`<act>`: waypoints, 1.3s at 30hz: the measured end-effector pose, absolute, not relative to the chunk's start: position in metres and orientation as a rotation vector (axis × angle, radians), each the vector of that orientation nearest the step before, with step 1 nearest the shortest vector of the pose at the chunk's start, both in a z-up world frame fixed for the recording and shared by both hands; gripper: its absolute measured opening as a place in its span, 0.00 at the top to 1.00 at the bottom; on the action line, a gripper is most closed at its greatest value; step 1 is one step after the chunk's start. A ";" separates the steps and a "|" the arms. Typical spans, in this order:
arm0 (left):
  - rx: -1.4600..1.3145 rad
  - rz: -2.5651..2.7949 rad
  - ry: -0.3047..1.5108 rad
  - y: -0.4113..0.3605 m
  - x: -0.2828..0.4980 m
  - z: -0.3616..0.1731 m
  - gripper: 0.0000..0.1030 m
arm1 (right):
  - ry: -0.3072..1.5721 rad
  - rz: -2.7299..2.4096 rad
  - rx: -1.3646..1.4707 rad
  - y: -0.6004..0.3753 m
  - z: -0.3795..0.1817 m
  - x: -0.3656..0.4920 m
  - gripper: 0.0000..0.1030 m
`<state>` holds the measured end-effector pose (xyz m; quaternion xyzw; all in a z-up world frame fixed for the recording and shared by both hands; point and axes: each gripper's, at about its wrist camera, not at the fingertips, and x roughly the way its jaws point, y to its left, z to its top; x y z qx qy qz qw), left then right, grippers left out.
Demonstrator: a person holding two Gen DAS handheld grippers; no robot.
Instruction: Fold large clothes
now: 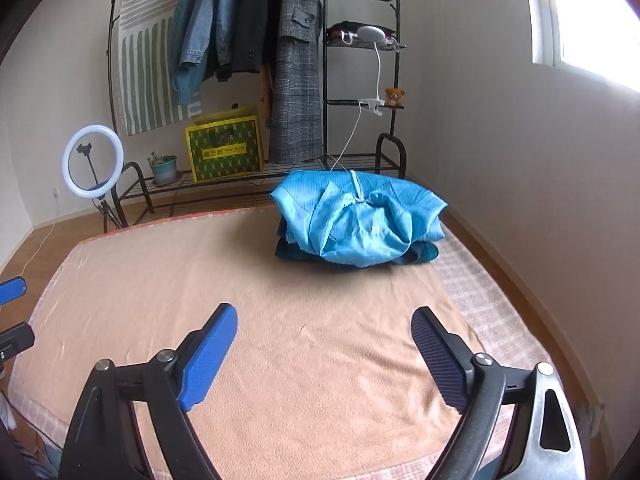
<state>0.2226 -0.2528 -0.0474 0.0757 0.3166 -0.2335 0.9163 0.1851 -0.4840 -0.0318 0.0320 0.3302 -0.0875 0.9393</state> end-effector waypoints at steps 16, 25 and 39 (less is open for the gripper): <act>0.145 -0.470 0.636 -0.258 0.210 -0.040 0.00 | 0.646 -0.187 -0.035 -0.465 -0.044 0.188 0.00; 0.180 -0.431 0.653 -0.264 0.207 -0.046 0.00 | 0.651 -0.200 -0.014 -0.471 -0.048 0.193 0.00; 0.183 -0.416 0.662 -0.263 0.209 -0.049 0.00 | 0.656 -0.196 -0.011 -0.474 -0.052 0.197 0.00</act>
